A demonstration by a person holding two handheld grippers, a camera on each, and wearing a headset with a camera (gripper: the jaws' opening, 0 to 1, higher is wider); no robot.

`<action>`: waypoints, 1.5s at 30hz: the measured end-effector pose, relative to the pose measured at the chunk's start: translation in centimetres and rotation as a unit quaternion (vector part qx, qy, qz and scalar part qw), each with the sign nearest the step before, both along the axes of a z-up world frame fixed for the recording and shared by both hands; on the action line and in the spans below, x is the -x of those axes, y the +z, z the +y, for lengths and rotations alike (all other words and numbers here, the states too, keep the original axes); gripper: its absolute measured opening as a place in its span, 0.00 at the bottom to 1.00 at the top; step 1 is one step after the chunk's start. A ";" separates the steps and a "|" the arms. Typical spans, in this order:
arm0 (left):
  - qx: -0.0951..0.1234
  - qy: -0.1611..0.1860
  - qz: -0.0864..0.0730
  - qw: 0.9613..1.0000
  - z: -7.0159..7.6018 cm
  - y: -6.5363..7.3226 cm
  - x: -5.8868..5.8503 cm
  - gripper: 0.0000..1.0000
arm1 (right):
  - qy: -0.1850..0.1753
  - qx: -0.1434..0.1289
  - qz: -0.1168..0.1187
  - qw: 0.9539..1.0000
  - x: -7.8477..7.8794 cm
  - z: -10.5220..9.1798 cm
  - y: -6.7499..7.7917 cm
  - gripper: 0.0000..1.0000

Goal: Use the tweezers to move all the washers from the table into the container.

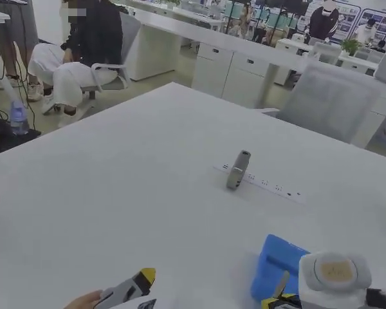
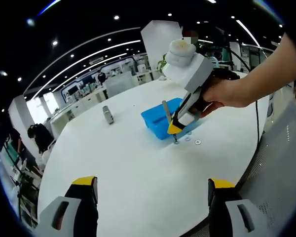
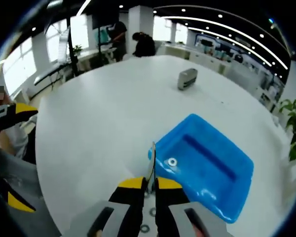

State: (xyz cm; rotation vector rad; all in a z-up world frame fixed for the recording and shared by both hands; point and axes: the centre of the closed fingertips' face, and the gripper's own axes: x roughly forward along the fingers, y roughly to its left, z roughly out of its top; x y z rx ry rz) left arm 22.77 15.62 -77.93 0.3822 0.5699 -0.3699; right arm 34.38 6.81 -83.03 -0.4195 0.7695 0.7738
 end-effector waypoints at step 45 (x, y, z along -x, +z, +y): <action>-0.006 -0.004 -0.008 1.000 0.1 0.1 0.0 0.94 | -0.061 -0.015 0.054 0.997 3.3 -2.8 -2.5 0.02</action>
